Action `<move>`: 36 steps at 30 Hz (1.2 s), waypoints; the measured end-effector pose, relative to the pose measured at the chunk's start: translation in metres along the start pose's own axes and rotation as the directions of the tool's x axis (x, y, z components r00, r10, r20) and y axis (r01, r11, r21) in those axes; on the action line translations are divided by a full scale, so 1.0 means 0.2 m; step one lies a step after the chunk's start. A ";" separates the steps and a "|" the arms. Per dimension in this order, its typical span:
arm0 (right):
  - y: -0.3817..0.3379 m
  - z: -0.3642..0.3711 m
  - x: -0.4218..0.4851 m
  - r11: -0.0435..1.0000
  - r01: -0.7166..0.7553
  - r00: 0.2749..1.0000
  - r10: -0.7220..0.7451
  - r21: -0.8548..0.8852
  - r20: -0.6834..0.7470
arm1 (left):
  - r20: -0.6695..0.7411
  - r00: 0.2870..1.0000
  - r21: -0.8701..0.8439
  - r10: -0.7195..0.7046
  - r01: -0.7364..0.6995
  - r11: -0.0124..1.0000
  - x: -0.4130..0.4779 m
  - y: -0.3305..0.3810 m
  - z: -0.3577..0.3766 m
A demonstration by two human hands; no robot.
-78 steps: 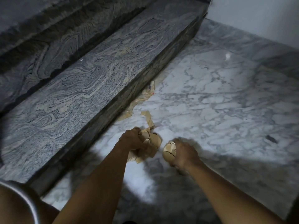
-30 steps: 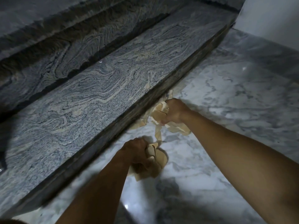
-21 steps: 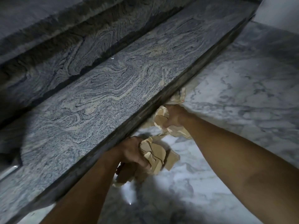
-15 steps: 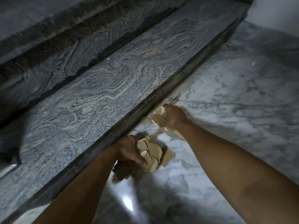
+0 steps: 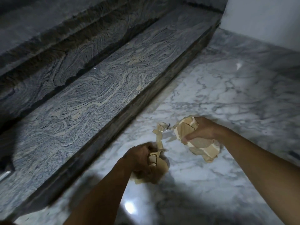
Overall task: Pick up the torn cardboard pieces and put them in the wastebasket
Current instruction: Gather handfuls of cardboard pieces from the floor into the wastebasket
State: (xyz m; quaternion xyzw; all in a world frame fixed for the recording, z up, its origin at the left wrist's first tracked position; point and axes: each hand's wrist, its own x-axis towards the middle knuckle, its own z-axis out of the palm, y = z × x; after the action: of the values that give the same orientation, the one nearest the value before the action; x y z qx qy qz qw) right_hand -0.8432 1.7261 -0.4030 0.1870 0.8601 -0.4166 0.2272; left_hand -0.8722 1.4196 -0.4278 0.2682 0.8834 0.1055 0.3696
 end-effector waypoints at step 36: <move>-0.25 0.39 -0.06 0.946 0.148 0.982 -0.106 -0.288 0.157 | 0.100 0.989 -0.086 -0.107 0.116 0.990 -0.15 -0.09 0.06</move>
State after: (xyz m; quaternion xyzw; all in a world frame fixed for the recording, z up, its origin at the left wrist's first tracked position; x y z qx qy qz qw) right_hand -0.8398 1.6335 -0.4073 0.0651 0.9053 -0.3079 0.2852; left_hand -0.8532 1.3886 -0.4258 0.2058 0.8726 0.1123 0.4284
